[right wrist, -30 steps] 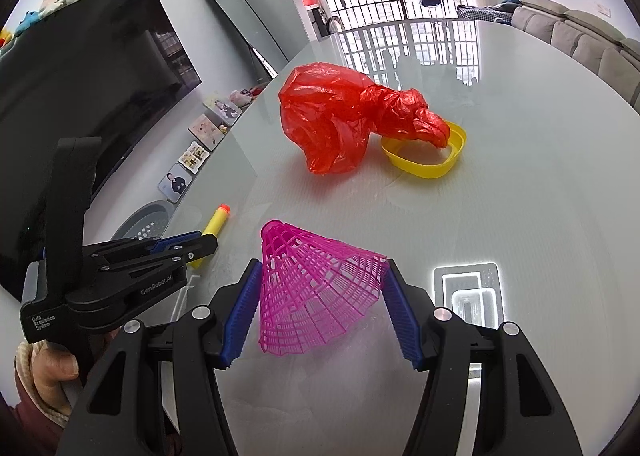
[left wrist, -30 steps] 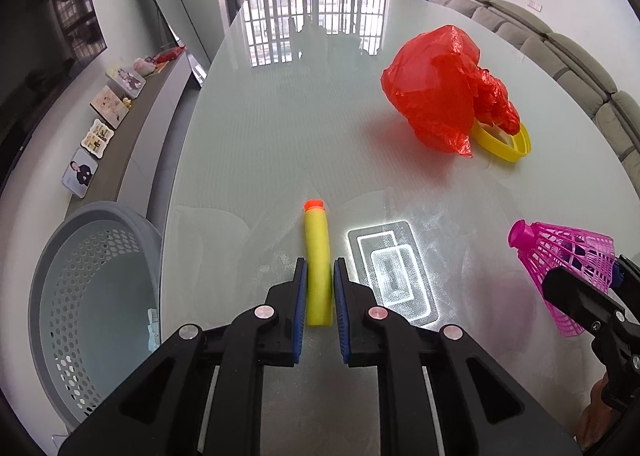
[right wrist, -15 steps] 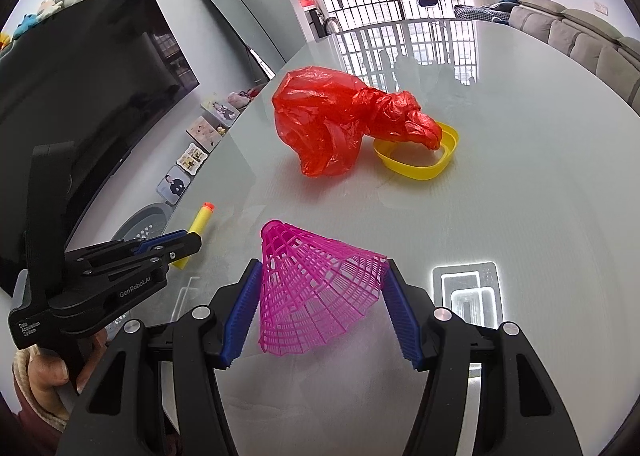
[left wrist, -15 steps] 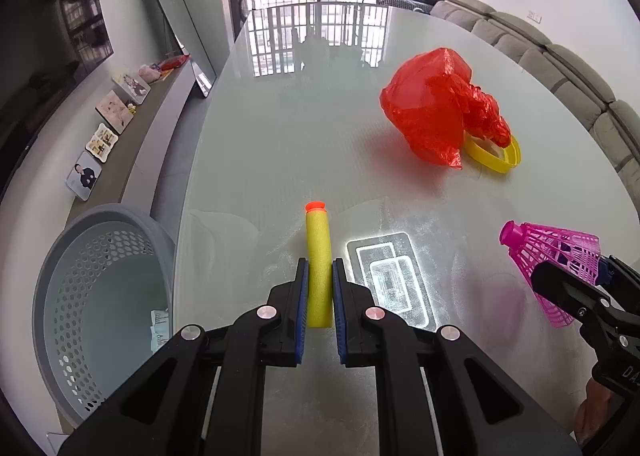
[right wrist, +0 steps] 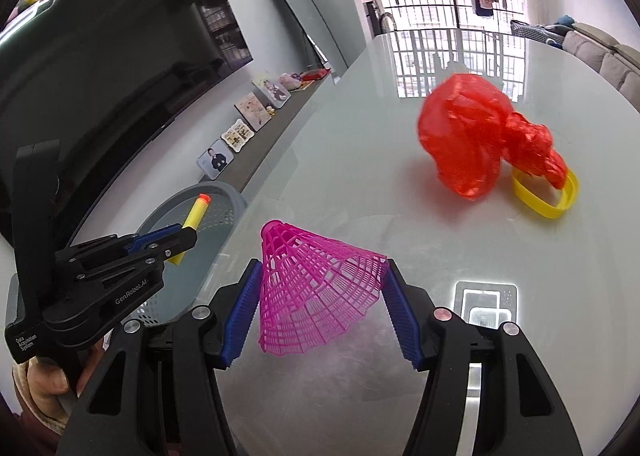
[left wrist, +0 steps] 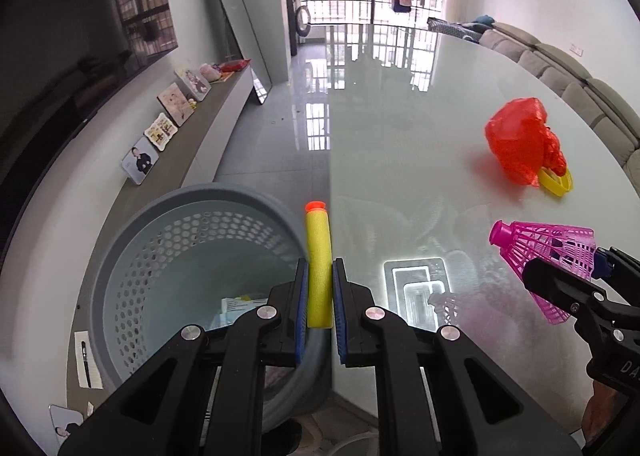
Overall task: Collect trash
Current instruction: 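Open both grippers to drop the foam stick and shuttlecock into the basket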
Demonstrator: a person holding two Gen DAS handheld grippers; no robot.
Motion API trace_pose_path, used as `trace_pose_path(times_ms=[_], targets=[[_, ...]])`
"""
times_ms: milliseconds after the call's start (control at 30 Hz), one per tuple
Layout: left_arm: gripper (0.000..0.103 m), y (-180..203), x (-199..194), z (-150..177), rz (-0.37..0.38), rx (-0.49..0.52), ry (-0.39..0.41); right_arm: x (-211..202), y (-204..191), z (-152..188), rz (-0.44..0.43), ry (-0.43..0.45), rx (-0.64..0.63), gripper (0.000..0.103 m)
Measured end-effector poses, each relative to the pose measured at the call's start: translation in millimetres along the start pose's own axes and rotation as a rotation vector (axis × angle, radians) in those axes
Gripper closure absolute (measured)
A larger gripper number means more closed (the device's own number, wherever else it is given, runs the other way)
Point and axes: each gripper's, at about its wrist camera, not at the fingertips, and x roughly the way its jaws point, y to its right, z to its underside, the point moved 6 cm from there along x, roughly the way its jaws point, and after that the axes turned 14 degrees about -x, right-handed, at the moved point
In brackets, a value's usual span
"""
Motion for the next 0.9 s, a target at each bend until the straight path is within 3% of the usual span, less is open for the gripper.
trace_pose_path(times_ms=[400, 900], targets=[[0.091, -105, 13, 5, -0.127, -0.135, -0.005, 61, -85, -39, -0.085, -0.047, -0.171, 0.045], [0.09, -155, 24, 10, -0.168, -0.232, -0.025, 111, -129, -53, -0.11, -0.116, -0.283, 0.044]])
